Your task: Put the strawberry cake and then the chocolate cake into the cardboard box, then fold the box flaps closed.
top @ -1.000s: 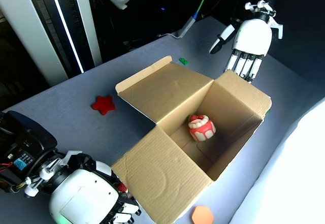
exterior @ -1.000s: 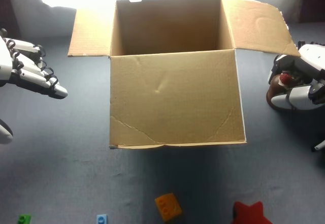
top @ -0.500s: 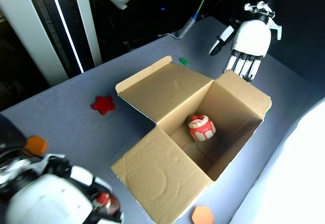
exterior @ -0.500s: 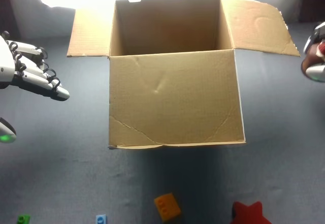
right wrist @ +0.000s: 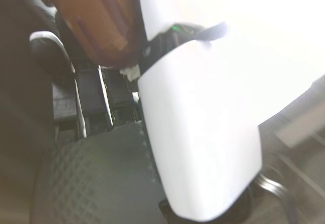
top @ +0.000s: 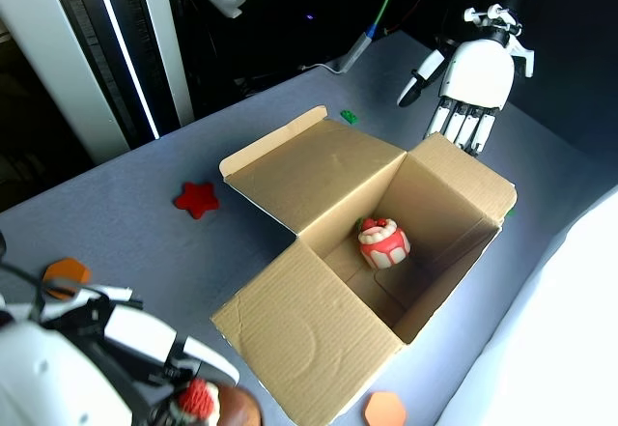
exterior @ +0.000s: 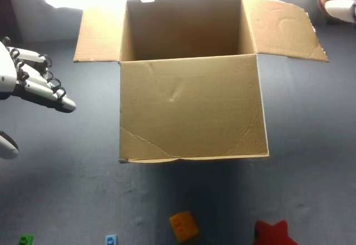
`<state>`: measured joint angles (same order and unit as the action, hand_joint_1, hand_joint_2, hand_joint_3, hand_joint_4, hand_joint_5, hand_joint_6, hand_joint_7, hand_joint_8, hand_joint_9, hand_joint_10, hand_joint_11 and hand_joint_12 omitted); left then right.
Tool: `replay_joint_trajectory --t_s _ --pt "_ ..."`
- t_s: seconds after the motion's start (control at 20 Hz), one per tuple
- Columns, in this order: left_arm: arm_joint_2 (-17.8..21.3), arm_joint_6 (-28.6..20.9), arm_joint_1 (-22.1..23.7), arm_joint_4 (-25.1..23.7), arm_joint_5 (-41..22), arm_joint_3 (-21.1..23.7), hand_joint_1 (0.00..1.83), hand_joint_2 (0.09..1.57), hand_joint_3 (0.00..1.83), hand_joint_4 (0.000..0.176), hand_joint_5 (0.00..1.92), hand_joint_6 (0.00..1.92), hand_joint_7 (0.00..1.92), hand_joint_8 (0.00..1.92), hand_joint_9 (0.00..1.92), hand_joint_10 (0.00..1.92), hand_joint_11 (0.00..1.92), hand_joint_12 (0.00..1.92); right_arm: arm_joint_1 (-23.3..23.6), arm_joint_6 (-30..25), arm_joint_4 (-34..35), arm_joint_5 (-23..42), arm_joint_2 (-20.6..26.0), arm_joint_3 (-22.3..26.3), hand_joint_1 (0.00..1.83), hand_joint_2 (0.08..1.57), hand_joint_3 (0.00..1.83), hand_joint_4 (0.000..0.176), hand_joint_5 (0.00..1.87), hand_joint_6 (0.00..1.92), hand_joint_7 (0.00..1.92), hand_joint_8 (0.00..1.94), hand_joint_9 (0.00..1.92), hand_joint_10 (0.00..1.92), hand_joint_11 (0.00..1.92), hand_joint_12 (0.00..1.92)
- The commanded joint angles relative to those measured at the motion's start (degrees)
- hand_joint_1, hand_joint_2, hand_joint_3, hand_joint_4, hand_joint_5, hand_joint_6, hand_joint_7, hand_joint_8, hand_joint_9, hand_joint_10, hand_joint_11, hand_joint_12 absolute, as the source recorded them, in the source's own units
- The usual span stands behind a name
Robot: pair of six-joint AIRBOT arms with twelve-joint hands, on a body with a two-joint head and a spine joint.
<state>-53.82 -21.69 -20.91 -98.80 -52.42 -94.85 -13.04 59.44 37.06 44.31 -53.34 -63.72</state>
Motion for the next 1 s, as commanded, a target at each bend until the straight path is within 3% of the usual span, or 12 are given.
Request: replay_joint_trajectory --t_s 0.0,0.15,0.5,0.8,0.95 --pt "0.3 0.2 0.3 3.8 -0.2 0.0 0.31 1.1 0.0 0.054 0.25 0.01 0.34 0.0 0.44 0.01 0.02 1.14 1.1 -1.9 -3.7 8.0 0.9 0.2 1.21 1.14 0.0 0.0 0.99 0.92 0.9 1.22 0.74 1.31 0.49 1.79" --pt "0.1 0.2 0.3 3.8 0.0 0.1 0.31 1.11 0.0 0.055 0.25 0.0 0.34 0.0 0.43 0.0 0.01 1.14 3.6 -3.7 -10.5 9.9 0.8 1.9 1.21 1.14 0.0 0.008 0.97 0.97 0.9 1.2 0.73 1.28 0.47 1.79" --pt "-0.2 0.2 0.3 3.8 0.3 0.5 0.31 1.1 0.0 0.054 0.25 0.0 0.33 0.0 0.43 0.0 0.0 1.16 7.0 -7.3 -23.8 9.2 -3.2 1.3 1.21 1.14 0.0 0.0 0.98 0.92 0.9 1.23 0.74 1.32 0.48 1.79" --pt "-0.5 0.2 0.3 4.1 0.6 0.6 0.29 1.11 0.0 0.053 0.24 0.0 0.35 0.0 0.45 0.0 0.01 1.15 6.5 -8.9 -31.0 8.5 -8.5 -2.9 1.21 1.15 0.0 0.0 0.96 0.95 0.89 1.25 0.7 1.37 0.42 1.82" --pt "-0.8 0.2 0.3 5.4 1.2 0.6 0.3 1.11 0.0 0.051 0.24 0.01 0.35 0.0 0.45 0.0 0.02 1.14 6.0 -9.1 -31.1 7.7 -10.6 -4.6 1.2 1.15 0.0 0.0 0.94 0.98 0.88 1.26 0.69 1.37 0.4 1.83"
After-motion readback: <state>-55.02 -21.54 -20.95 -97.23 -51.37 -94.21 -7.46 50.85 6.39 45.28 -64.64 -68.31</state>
